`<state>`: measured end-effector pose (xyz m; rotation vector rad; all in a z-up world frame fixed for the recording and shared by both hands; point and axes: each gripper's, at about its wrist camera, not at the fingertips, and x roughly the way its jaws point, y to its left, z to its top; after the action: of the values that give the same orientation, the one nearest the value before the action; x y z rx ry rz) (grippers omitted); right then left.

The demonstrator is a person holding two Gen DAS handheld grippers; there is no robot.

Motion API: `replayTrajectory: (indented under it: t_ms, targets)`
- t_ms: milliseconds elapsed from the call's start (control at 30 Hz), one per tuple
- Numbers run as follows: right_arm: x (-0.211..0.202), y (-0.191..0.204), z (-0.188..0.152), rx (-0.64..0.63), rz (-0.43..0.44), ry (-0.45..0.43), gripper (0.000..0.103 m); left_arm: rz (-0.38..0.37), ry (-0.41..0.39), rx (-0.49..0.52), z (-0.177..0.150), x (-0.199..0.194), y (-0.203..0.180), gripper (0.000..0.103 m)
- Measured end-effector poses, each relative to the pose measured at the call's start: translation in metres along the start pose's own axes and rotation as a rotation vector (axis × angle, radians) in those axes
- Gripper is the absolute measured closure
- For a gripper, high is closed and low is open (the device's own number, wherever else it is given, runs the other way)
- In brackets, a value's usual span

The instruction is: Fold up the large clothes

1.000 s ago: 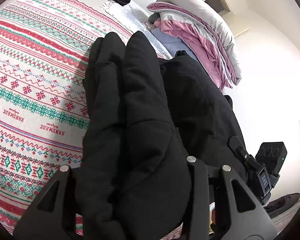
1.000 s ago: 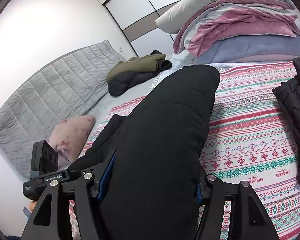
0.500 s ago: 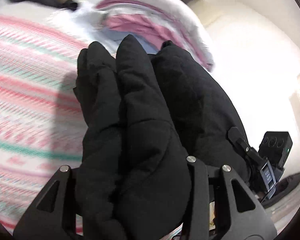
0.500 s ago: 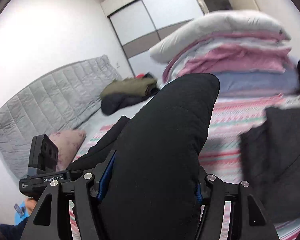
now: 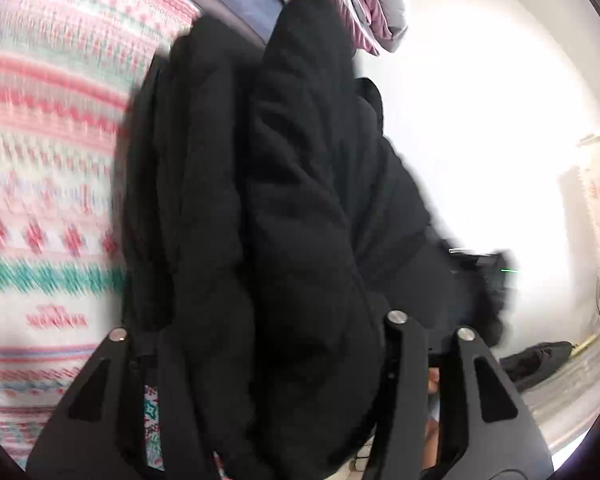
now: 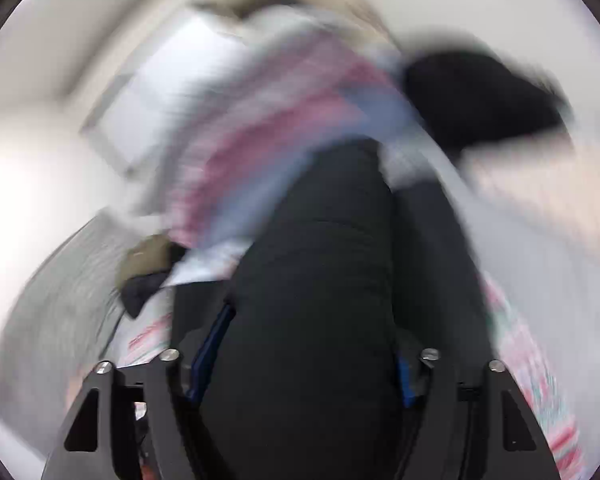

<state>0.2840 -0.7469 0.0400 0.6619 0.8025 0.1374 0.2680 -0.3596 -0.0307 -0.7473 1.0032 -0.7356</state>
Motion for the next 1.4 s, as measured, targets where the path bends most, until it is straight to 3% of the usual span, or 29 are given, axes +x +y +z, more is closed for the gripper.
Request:
replayTrajectory:
  t_ms: [100, 200, 267, 367, 467, 533, 633, 733, 833, 933, 1100, 1167, 1233, 1300, 1400]
  targets:
    - [0.002, -0.043, -0.023, 0.051, 0.081, -0.009, 0.015, 0.047, -0.004, 0.086, -0.013, -0.002, -0.004, 0.047]
    - [-0.005, -0.048, -0.028, 0.052, 0.053, -0.036, 0.006, 0.031, 0.062, 0.01, 0.002, -0.003, 0.002, 0.038]
    - [-0.011, -0.038, -0.027, 0.059, -0.028, -0.051, 0.005, 0.015, 0.092, -0.062, 0.014, -0.01, 0.005, 0.038]
    - [-0.036, -0.021, -0.028, 0.03, -0.153, -0.119, 0.004, 0.037, 0.063, -0.083, 0.028, -0.045, 0.01, 0.038]
    - [-0.069, -0.01, -0.048, 0.067, -0.296, -0.2, 0.004, 0.117, -0.022, -0.09, 0.03, -0.082, 0.018, 0.038]
    - [-0.09, 0.004, -0.071, 0.085, -0.329, -0.232, 0.004, 0.182, -0.02, -0.069, 0.02, -0.104, 0.019, 0.038]
    - [-0.12, 0.045, -0.118, 0.029, -0.332, -0.27, 0.004, 0.303, -0.032, 0.025, -0.005, -0.134, 0.009, 0.038]
    - [-0.146, 0.088, -0.168, 0.054, -0.328, -0.312, 0.004, 0.435, -0.032, 0.166, -0.038, -0.161, -0.013, 0.037]
    - [-0.161, 0.133, -0.206, 0.119, -0.286, -0.304, 0.004, 0.544, -0.042, 0.346, -0.069, -0.194, -0.032, 0.025]
    - [-0.173, 0.188, -0.235, 0.075, -0.342, -0.319, 0.004, 0.613, -0.099, 0.485, -0.09, -0.227, -0.053, 0.02]
    - [-0.198, 0.278, -0.272, -0.014, -0.507, -0.4, 0.001, 0.575, -0.189, 0.522, -0.102, -0.284, -0.073, 0.003]
    - [-0.203, 0.311, -0.291, -0.035, -0.592, -0.416, 0.0, 0.54, -0.219, 0.528, -0.103, -0.303, -0.075, 0.002]
    - [-0.206, 0.33, -0.31, -0.069, -0.623, -0.44, 0.0, 0.501, -0.24, 0.539, -0.107, -0.316, -0.075, 0.001]
    - [-0.204, 0.34, -0.332, -0.068, -0.638, -0.451, 0.0, 0.463, -0.235, 0.545, -0.111, -0.321, -0.069, 0.001]
    - [-0.191, 0.34, -0.355, -0.118, -0.691, -0.433, 0.0, 0.453, -0.16, 0.539, -0.118, -0.312, -0.05, 0.001]
